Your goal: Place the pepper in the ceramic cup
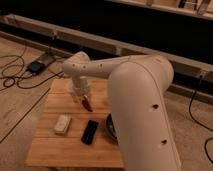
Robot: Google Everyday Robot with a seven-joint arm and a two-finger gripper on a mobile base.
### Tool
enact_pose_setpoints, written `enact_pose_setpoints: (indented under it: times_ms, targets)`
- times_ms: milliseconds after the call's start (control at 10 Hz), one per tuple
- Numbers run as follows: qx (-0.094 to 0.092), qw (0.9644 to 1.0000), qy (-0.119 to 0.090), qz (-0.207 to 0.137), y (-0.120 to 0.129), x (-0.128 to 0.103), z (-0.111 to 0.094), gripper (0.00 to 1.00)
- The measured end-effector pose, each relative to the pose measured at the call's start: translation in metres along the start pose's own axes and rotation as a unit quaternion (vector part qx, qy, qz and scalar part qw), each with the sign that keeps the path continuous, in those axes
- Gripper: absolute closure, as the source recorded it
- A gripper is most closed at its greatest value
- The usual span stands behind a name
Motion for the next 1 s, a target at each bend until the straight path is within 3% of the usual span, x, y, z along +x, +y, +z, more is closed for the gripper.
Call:
enact_pose_setpoints:
  times_ms: [400, 500, 800, 1000]
  targets:
    - [0.009, 0.9994, -0.034, -0.005, 0.000, -0.018, -0.042, 1.00]
    - [-0.004, 0.9984, -0.056, 0.003, -0.003, -0.028, -0.050, 1.00]
    - [-0.031, 0.9948, -0.095, 0.020, -0.014, -0.048, -0.058, 1.00]
    - [-0.035, 0.9922, -0.119, 0.012, -0.018, -0.069, -0.064, 1.00]
